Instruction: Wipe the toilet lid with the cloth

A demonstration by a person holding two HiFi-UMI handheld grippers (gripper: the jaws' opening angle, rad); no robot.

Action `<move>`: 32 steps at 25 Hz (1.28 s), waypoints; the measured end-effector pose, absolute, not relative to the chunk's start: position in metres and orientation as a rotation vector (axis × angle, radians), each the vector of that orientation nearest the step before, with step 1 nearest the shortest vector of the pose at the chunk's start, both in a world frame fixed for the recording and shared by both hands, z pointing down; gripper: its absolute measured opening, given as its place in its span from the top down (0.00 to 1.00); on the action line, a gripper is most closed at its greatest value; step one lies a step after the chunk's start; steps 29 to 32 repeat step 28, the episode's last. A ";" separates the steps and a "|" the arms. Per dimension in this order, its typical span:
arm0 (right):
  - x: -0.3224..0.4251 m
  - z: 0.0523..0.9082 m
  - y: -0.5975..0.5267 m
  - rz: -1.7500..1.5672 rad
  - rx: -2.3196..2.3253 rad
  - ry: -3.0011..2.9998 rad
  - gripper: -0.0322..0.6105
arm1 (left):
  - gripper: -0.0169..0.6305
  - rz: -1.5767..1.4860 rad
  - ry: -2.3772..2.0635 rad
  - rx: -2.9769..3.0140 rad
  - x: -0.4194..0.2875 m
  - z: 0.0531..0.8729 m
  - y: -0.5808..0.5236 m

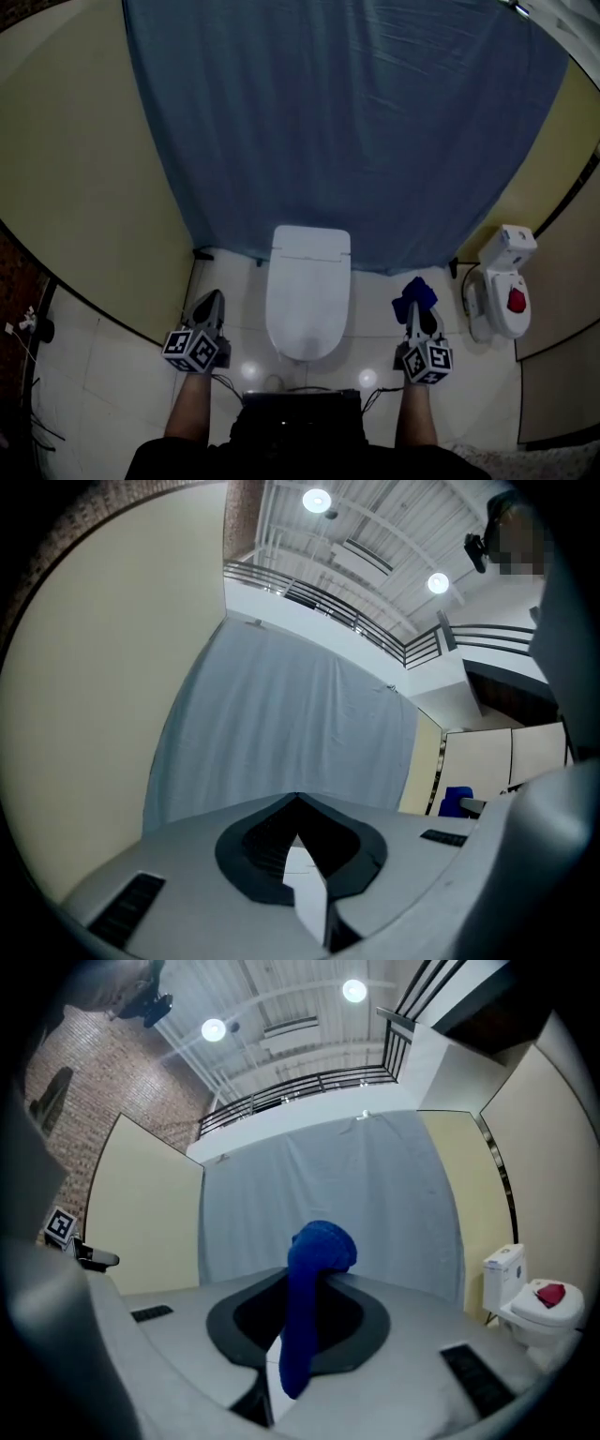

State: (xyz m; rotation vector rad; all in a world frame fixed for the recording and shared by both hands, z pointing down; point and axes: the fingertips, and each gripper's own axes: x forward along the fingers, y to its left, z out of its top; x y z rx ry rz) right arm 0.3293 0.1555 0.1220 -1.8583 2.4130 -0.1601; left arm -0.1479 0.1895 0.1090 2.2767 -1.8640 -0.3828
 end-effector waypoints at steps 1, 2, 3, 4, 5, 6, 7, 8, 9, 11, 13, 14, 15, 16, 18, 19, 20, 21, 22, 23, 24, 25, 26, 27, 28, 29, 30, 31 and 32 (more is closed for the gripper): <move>0.329 0.117 0.159 -0.150 -1.843 2.416 0.88 | 0.99 -0.398 -1.866 2.269 -0.146 0.108 0.197; 0.327 0.111 0.161 -0.137 -1.828 2.423 0.88 | 0.99 -0.407 -1.872 2.267 -0.144 0.106 0.203; 0.325 0.106 0.163 -0.118 -1.812 2.433 0.88 | 0.99 -0.415 -1.879 2.271 -0.141 0.102 0.209; 0.322 0.101 0.163 -0.096 -1.795 2.446 0.88 | 0.99 -0.422 -1.887 2.278 -0.138 0.099 0.214; 0.320 0.098 0.163 -0.078 -1.777 2.459 0.88 | 0.99 -0.428 -1.897 2.288 -0.135 0.095 0.217; 0.318 0.096 0.163 -0.071 -1.761 2.469 0.88 | 0.99 -0.429 -1.907 2.299 -0.132 0.092 0.221; 0.317 0.096 0.163 -0.070 -1.748 2.476 0.88 | 0.99 -0.428 -1.914 2.312 -0.129 0.089 0.224; 0.317 0.096 0.163 -0.073 -1.740 2.481 0.88 | 0.99 -0.425 -1.919 2.324 -0.125 0.087 0.227; 0.317 0.096 0.164 -0.075 -1.734 2.484 0.88 | 0.99 -0.422 -1.921 2.332 -0.122 0.086 0.230; 0.318 0.096 0.168 -0.073 -1.723 2.493 0.88 | 0.99 -0.420 -1.931 2.331 -0.120 0.085 0.236; 0.317 0.095 0.172 -0.066 -1.712 2.507 0.88 | 0.99 -0.427 -1.962 2.321 -0.121 0.082 0.240; 0.316 0.095 0.174 -0.062 -1.707 2.514 0.88 | 0.99 -0.436 -1.976 2.314 -0.122 0.081 0.241; 0.316 0.094 0.176 -0.059 -1.704 2.520 0.88 | 0.99 -0.451 -1.981 2.307 -0.123 0.080 0.242; 0.317 0.094 0.177 -0.056 -1.703 2.525 0.88 | 0.99 -0.469 -1.977 2.301 -0.122 0.080 0.241; 0.318 0.094 0.178 -0.058 -1.704 2.530 0.88 | 0.99 -0.495 -1.957 2.301 -0.119 0.082 0.240; 0.319 0.096 0.178 -0.061 -1.706 2.531 0.88 | 0.99 -0.496 -1.945 2.307 -0.116 0.083 0.240; 0.320 0.097 0.179 -0.065 -1.709 2.532 0.88 | 0.99 -0.490 -1.935 2.315 -0.113 0.085 0.240; 0.321 0.099 0.181 -0.069 -1.712 2.532 0.88 | 0.99 -0.481 -1.927 2.322 -0.111 0.086 0.241; 0.322 0.101 0.182 -0.073 -1.715 2.533 0.88 | 0.99 -0.476 -1.921 2.327 -0.109 0.087 0.243; 0.323 0.102 0.183 -0.076 -1.717 2.533 0.88 | 0.99 -0.479 -1.916 2.326 -0.108 0.088 0.243; 0.324 0.102 0.182 -0.076 -1.719 2.533 0.88 | 0.99 -0.486 -1.911 2.323 -0.108 0.089 0.243; 0.324 0.102 0.180 -0.075 -1.720 2.535 0.88 | 0.99 -0.491 -1.908 2.320 -0.108 0.090 0.241; 0.324 0.101 0.178 -0.073 -1.721 2.537 0.88 | 0.99 -0.494 -1.906 2.317 -0.108 0.089 0.240; 0.324 0.101 0.175 -0.071 -1.722 2.540 0.88 | 0.99 -0.496 -1.905 2.315 -0.109 0.088 0.238; 0.324 0.100 0.173 -0.069 -1.723 2.544 0.88 | 0.99 -0.496 -1.905 2.313 -0.109 0.087 0.237; 0.324 0.100 0.173 -0.069 -1.723 2.544 0.88 | 0.99 -0.496 -1.905 2.313 -0.109 0.087 0.237; 0.324 0.100 0.173 -0.069 -1.723 2.544 0.88 | 0.99 -0.496 -1.905 2.313 -0.109 0.087 0.237; 0.324 0.100 0.173 -0.069 -1.723 2.544 0.88 | 0.99 -0.496 -1.905 2.313 -0.109 0.087 0.237; 0.324 0.100 0.173 -0.069 -1.723 2.544 0.88 | 0.99 -0.496 -1.905 2.313 -0.109 0.087 0.237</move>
